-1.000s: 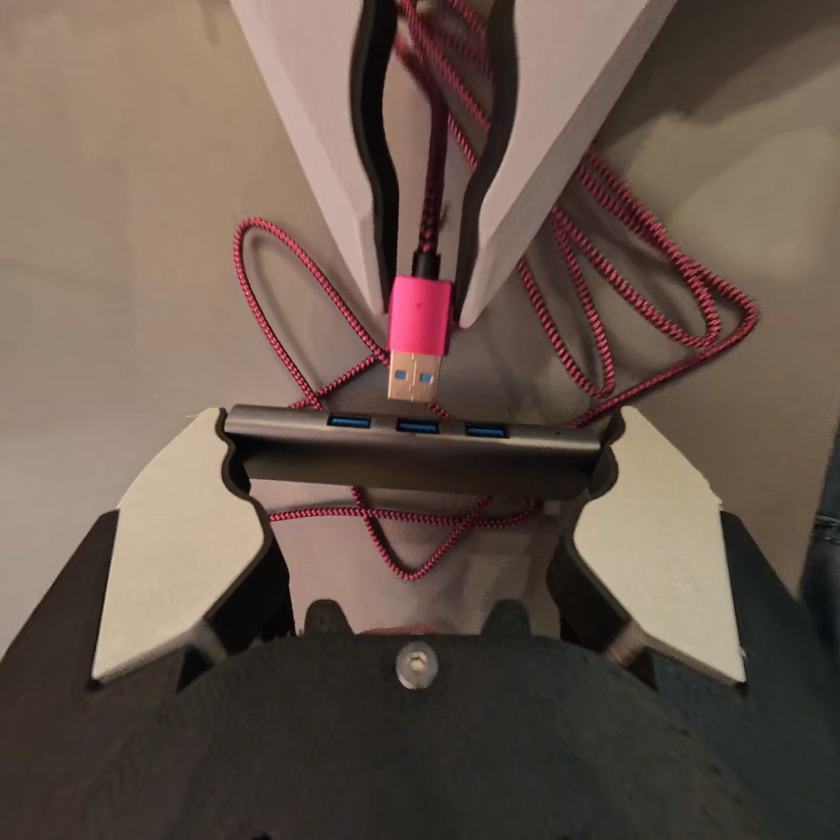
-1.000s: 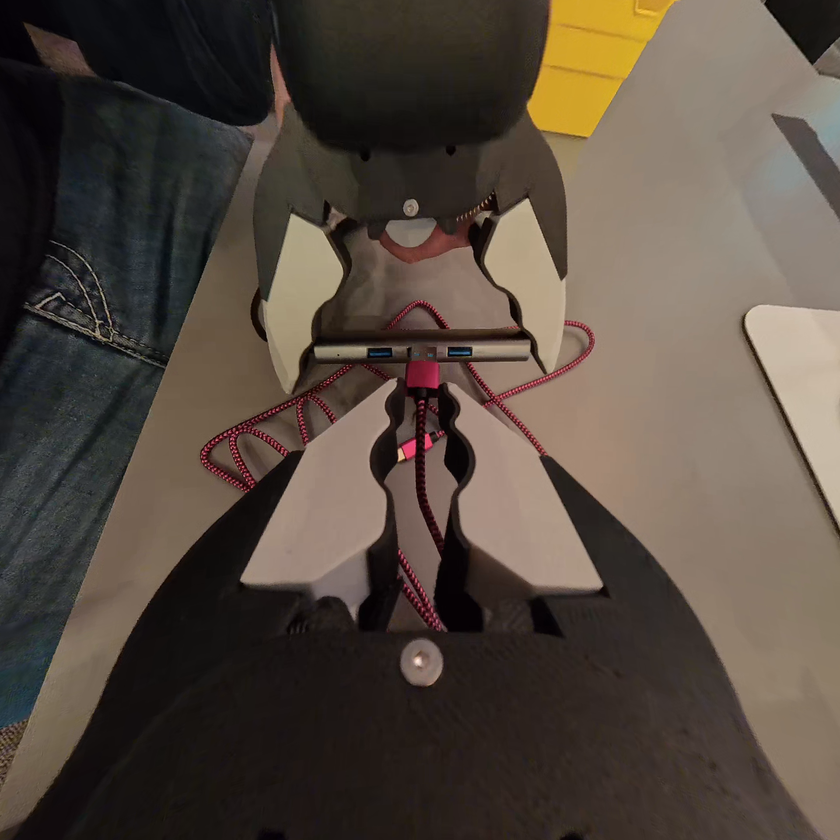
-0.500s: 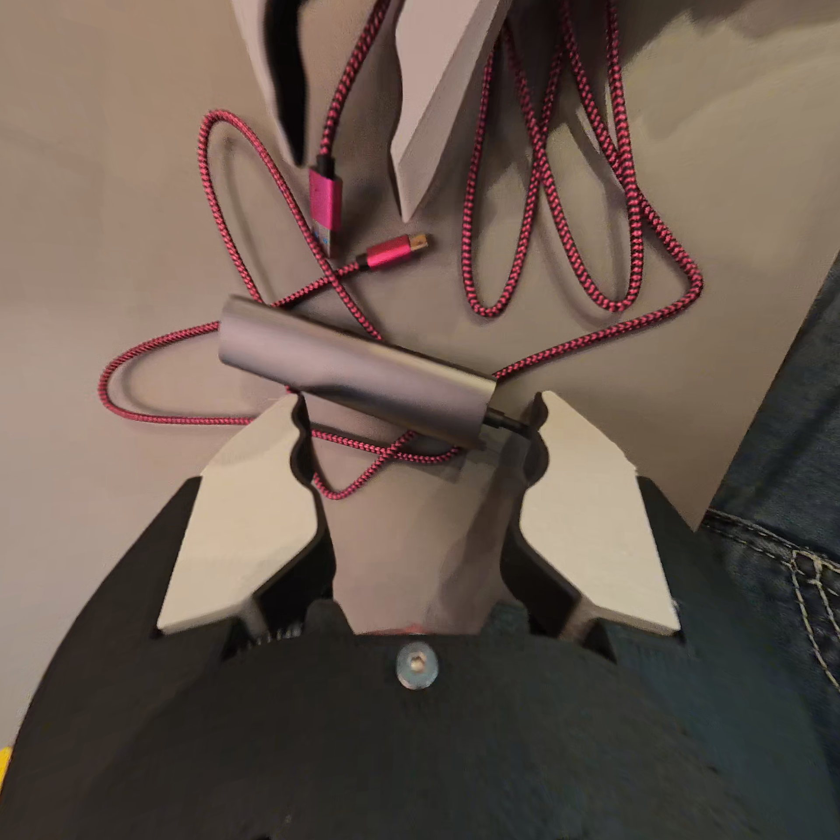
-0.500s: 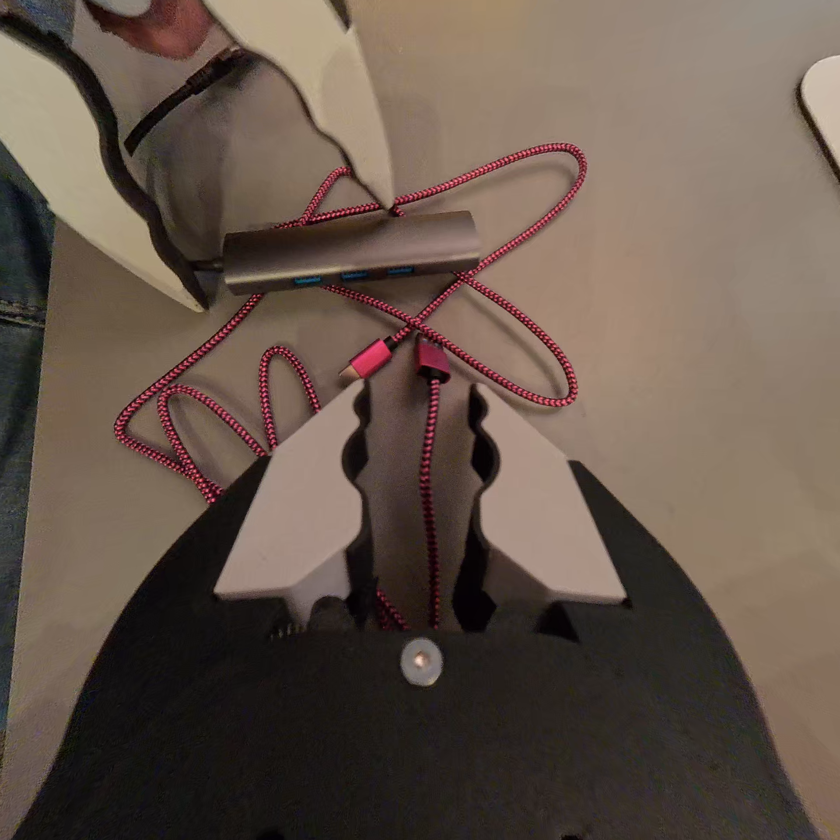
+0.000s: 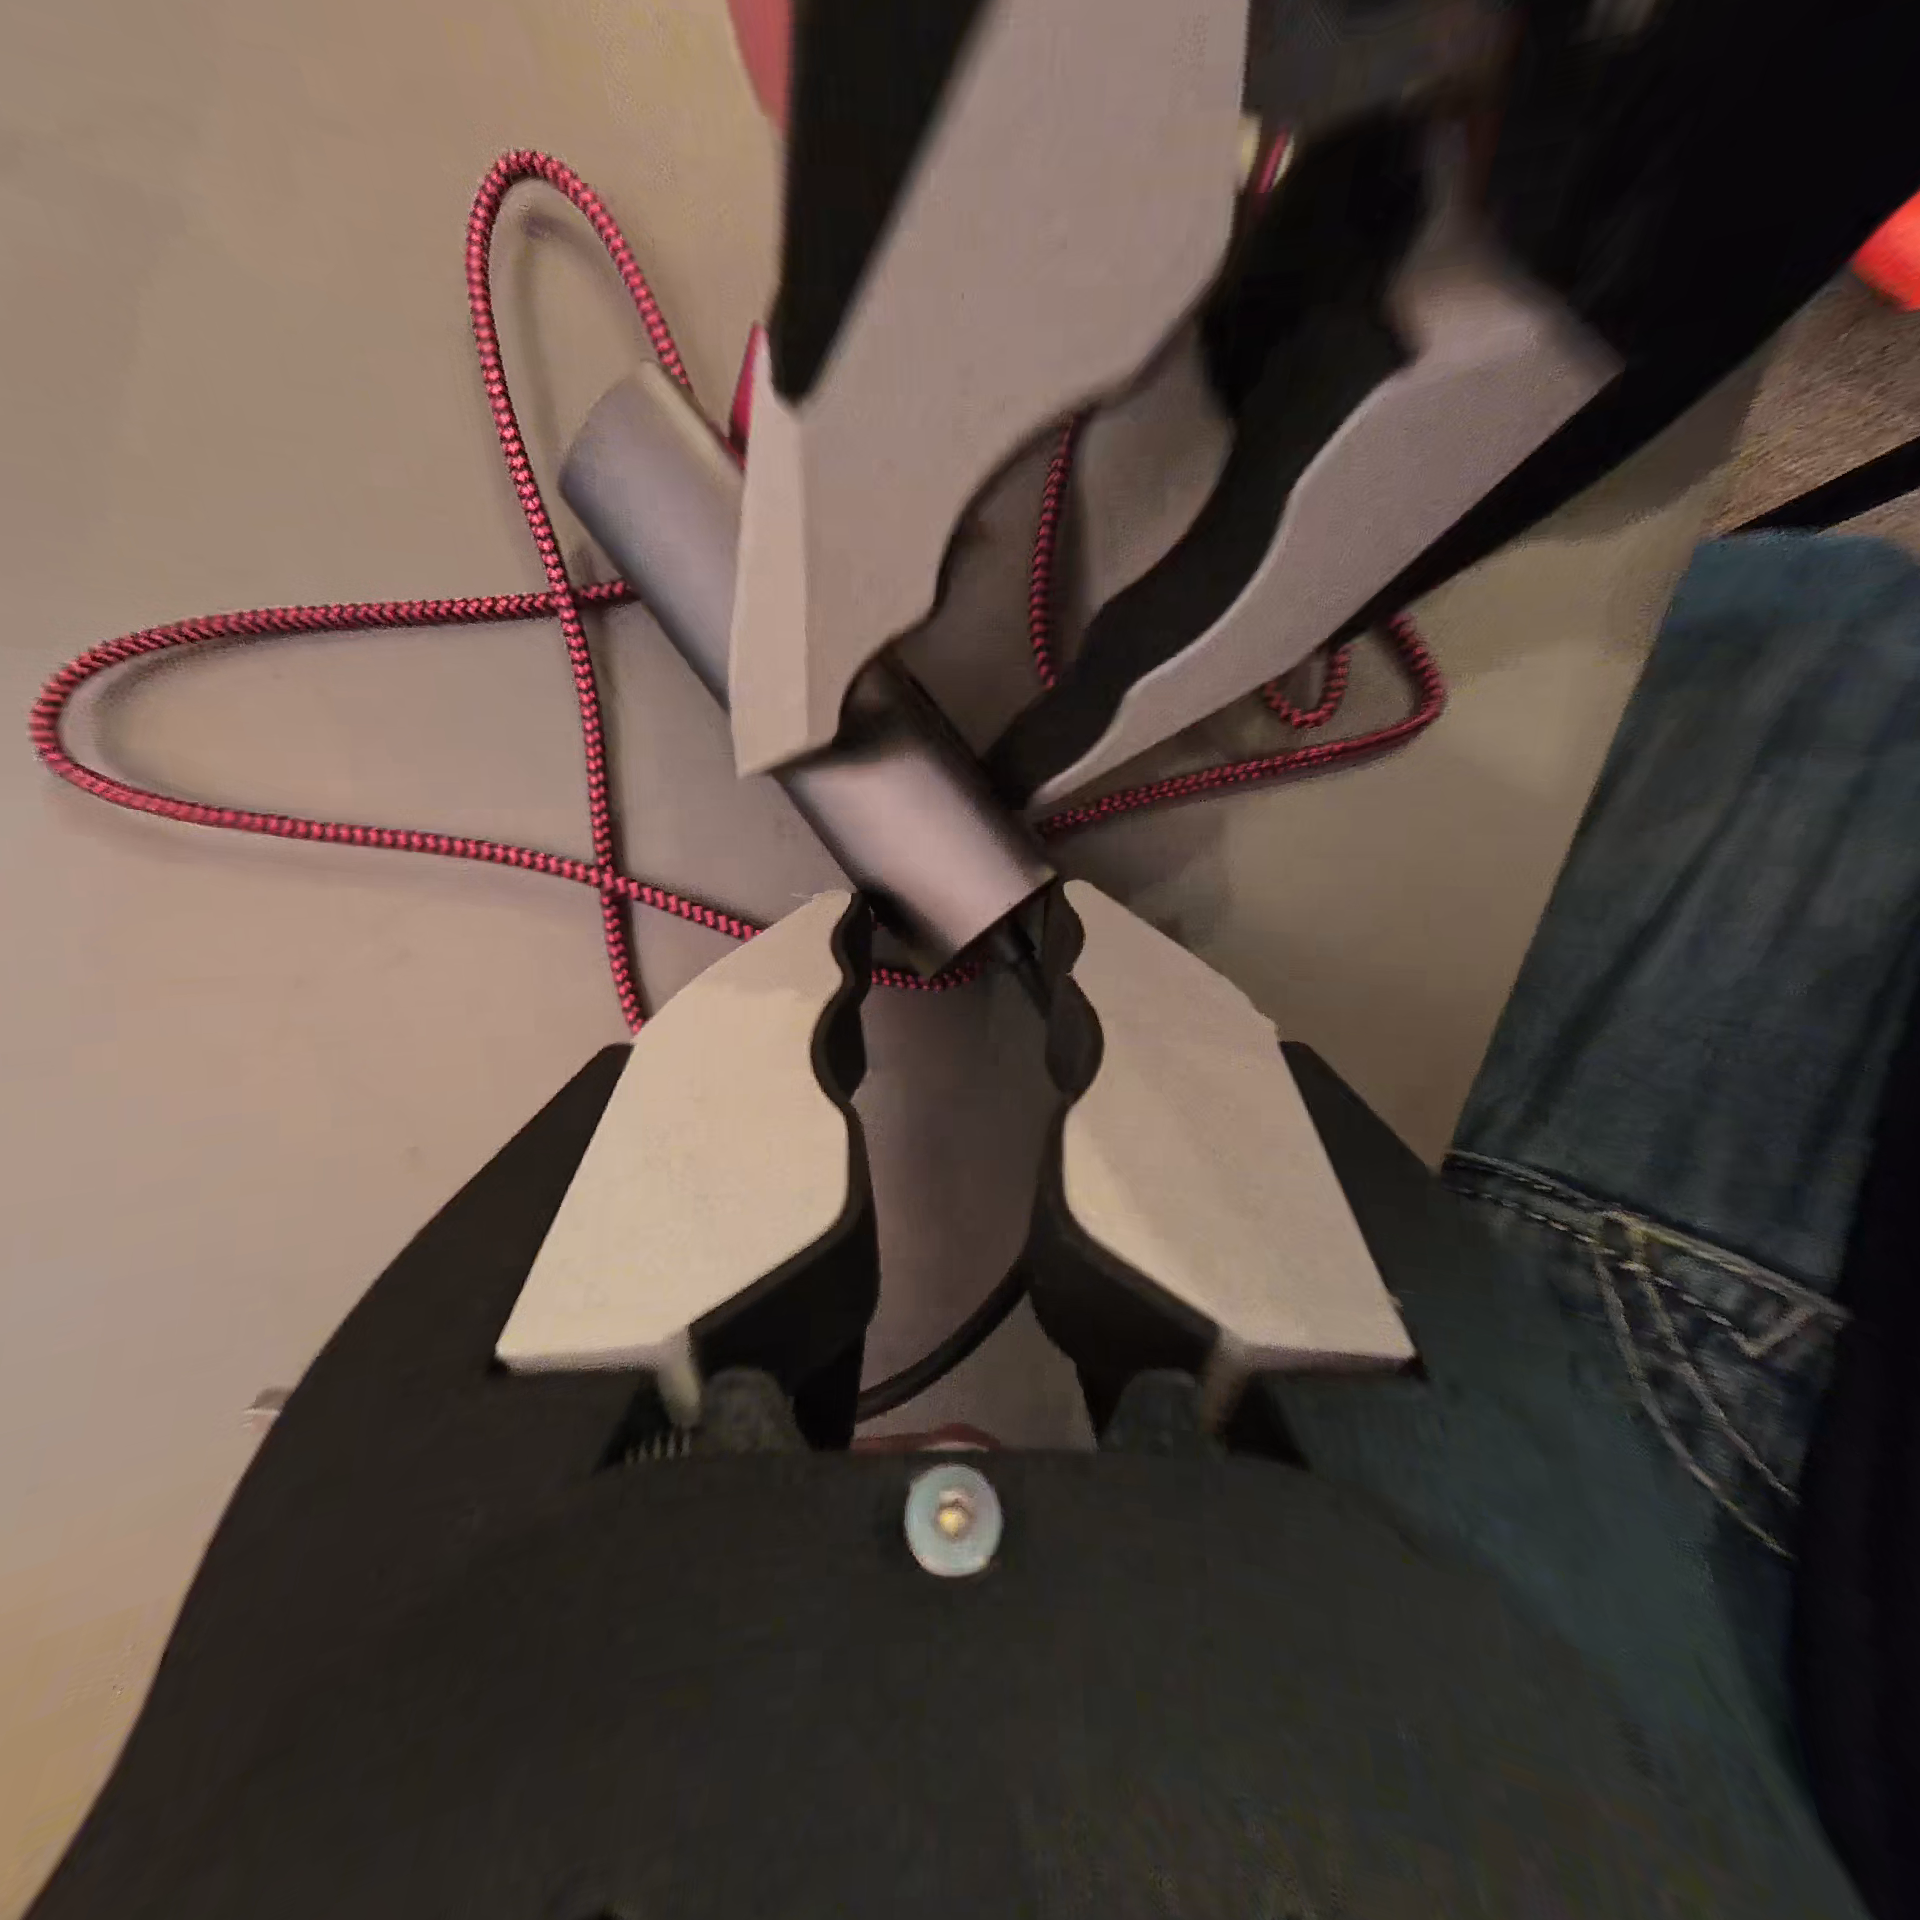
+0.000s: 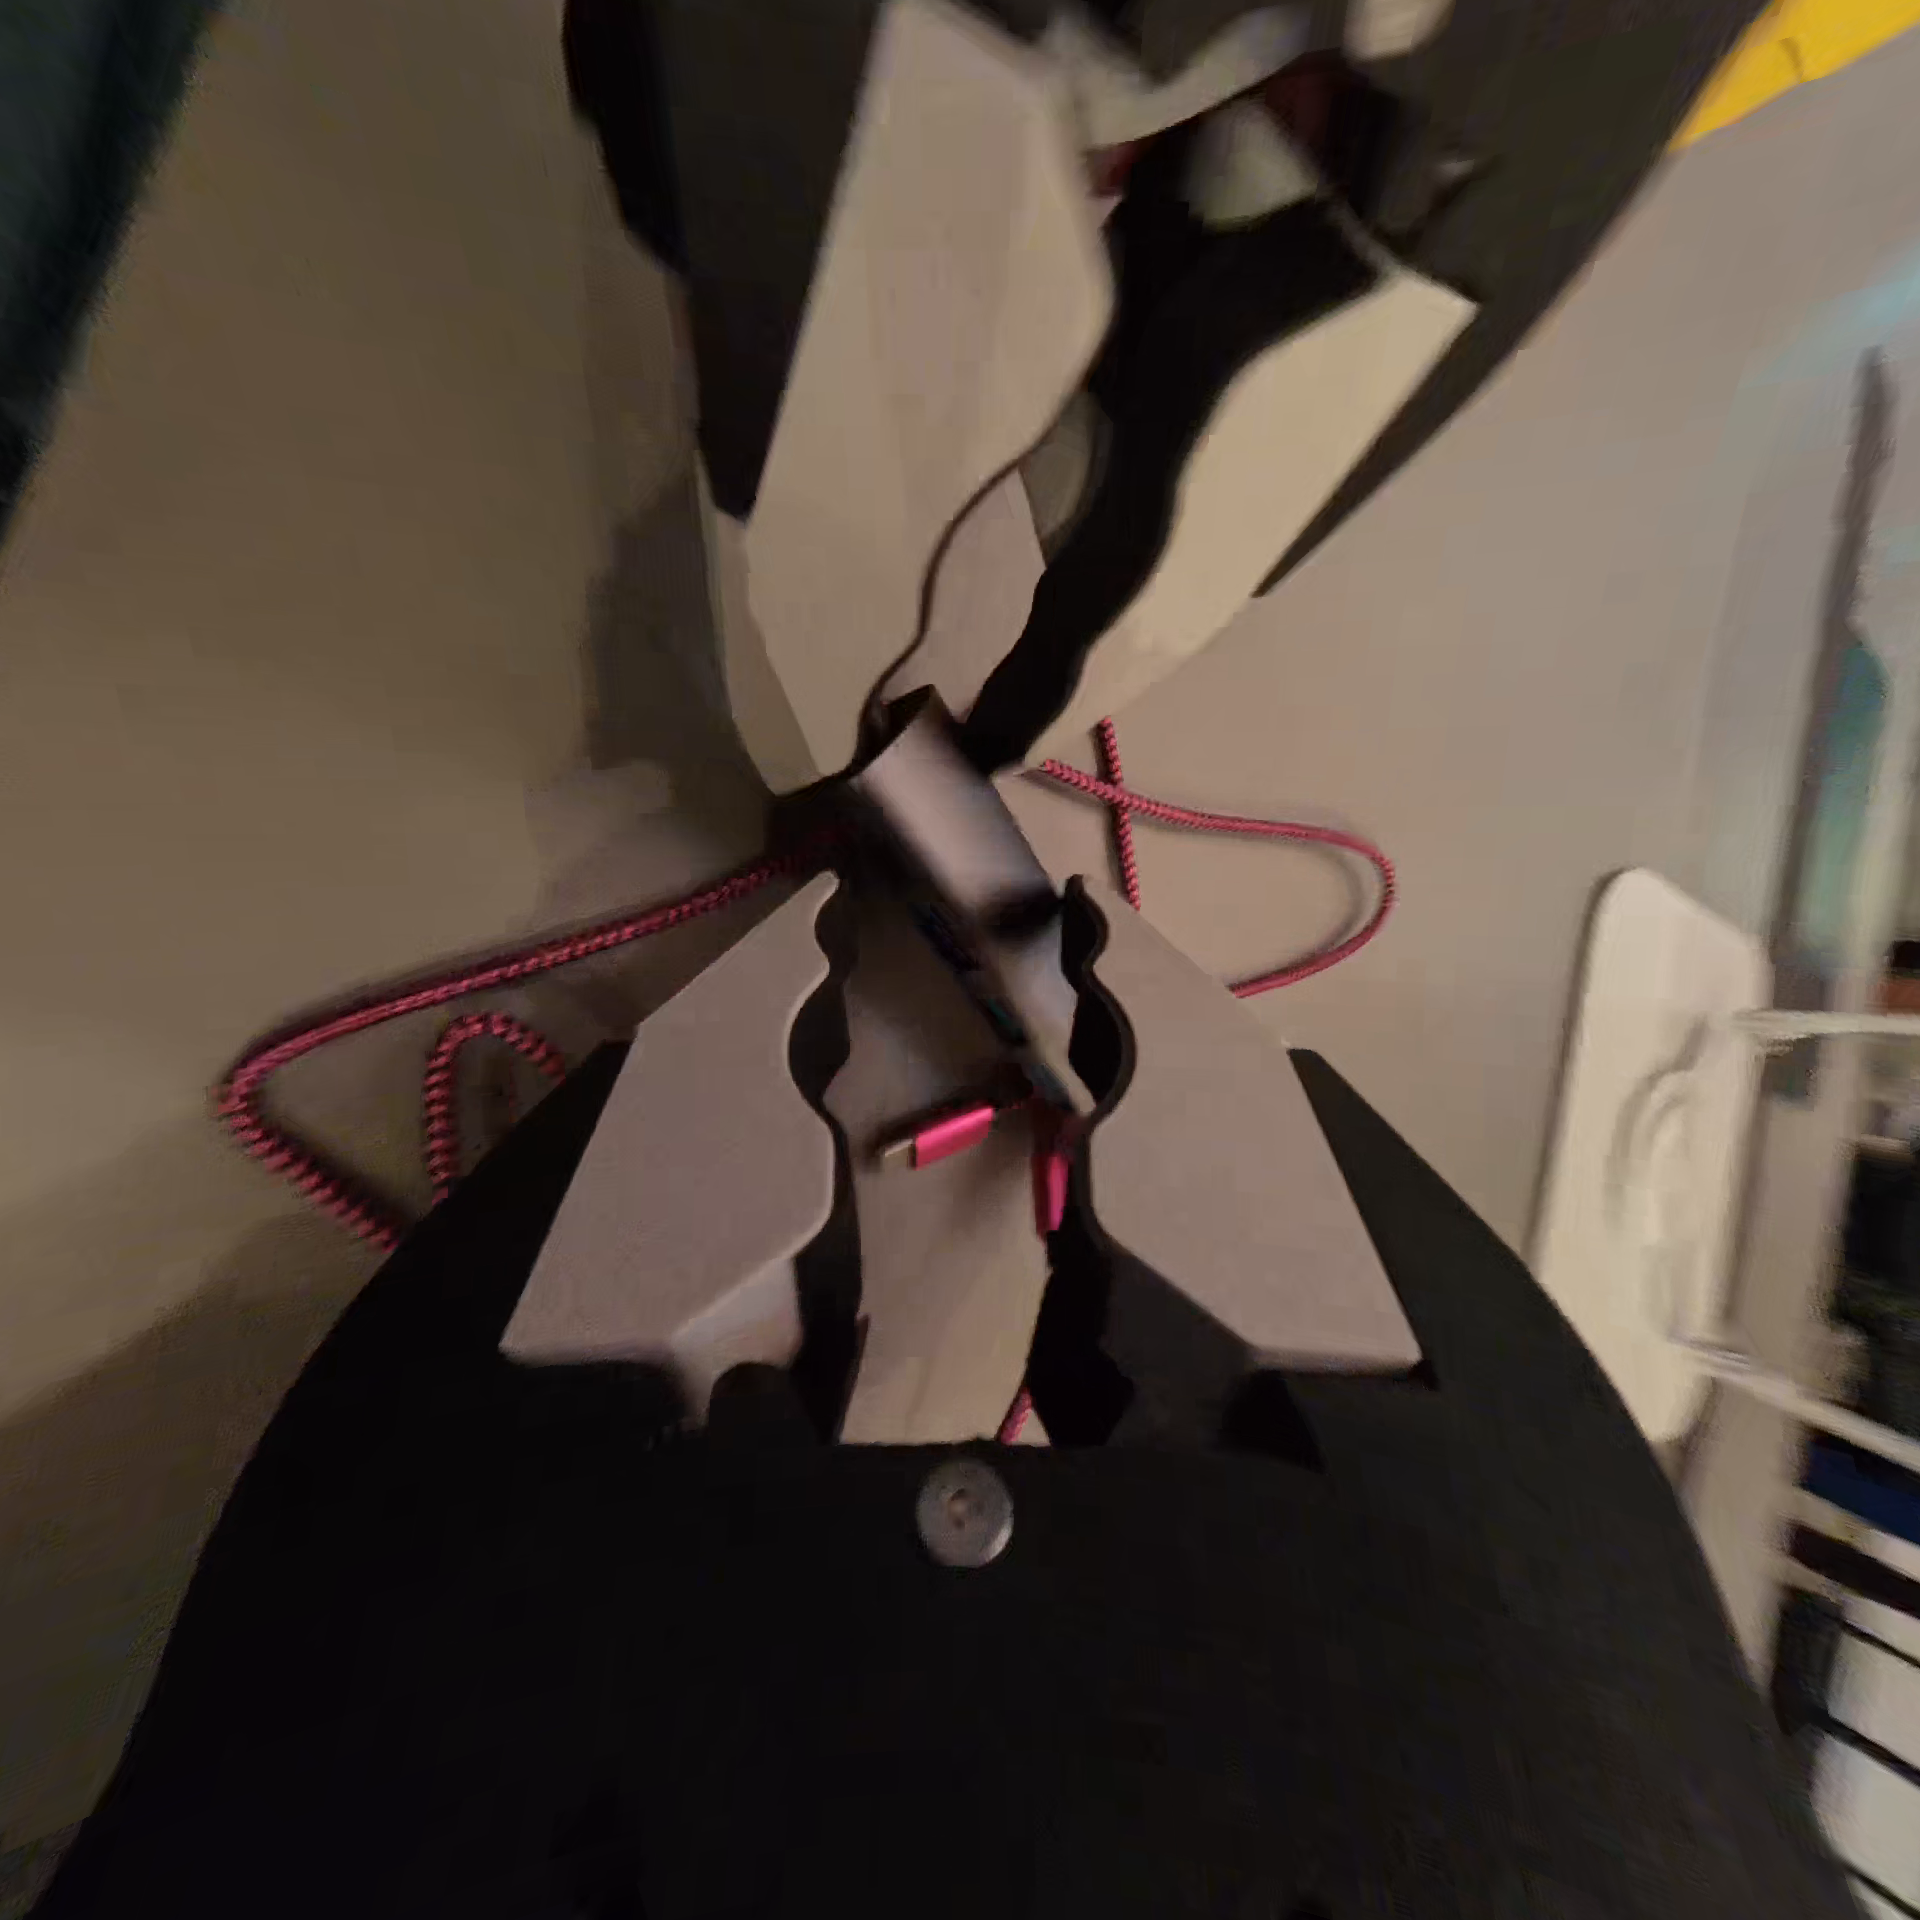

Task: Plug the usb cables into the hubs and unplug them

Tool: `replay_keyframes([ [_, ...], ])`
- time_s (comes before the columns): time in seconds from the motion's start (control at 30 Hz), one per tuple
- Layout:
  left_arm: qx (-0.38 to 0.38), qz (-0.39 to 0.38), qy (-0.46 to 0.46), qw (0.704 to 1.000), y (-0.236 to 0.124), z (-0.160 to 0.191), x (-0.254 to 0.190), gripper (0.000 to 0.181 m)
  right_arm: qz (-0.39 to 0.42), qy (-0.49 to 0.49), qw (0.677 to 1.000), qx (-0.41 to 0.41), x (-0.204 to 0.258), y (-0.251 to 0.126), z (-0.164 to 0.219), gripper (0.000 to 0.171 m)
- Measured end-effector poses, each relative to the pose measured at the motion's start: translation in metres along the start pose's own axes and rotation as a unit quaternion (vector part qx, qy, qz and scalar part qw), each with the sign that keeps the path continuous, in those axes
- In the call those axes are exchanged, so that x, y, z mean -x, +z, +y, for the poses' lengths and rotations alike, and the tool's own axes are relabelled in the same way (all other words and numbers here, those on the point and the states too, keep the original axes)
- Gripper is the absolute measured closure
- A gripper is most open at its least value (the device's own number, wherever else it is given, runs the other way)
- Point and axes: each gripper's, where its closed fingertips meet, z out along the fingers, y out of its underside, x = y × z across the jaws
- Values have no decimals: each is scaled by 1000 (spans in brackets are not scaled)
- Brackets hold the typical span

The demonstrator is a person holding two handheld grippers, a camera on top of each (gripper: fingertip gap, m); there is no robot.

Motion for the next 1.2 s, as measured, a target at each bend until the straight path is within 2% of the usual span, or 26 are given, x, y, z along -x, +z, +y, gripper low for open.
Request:
replay_keyframes([
  [0.03,-11,16,-14,1000,-3,-2,-1,151,23,-30,999,13,-4,4,0,141],
  [0.2,-60,80,-65,993,-26,-7,-2,151,71,-80,994,-7,-15,1,-14,154],
  [0.23,-71,96,-71,990,-34,-10,-3,146,72,-77,994,-17,-17,-4,-17,156],
  [0.27,-78,93,-77,990,-42,-13,0,125,82,-81,993,-16,-20,-7,-18,156],
  [0.33,-52,56,-42,996,-53,-12,7,104,61,-75,995,-28,-17,-12,-23,156],
  [0.43,-22,-42,64,997,-60,-20,10,99,24,-34,998,-50,-18,-16,-31,157],
  [0.47,-9,-71,89,993,-60,-21,10,102,23,-19,997,-66,-22,-19,-37,157],
  [0.53,10,-129,137,982,-61,-24,11,120,11,14,994,-105,-27,-27,-47,157],
  [0.6,0,-157,161,974,-62,-29,8,145,8,17,991,-129,-28,-32,-52,157],
  [0.63,3,-170,169,971,-62,-30,9,148,2,20,990,-143,-27,-33,-54,157],
  [0.87,-17,-203,236,950,-66,-44,3,152,-13,50,976,-211,-28,-45,-53,157],
  [0.97,-2,-189,223,956,-66,-40,5,164,-20,65,974,-216,-29,-43,-51,154],
  [1.1,15,-209,224,952,-70,-38,13,165,-15,87,970,-224,-35,-47,-50,153],
  [1.2,24,-215,210,954,-74,-33,20,165,-6,114,973,-200,-42,-55,-32,146],
])
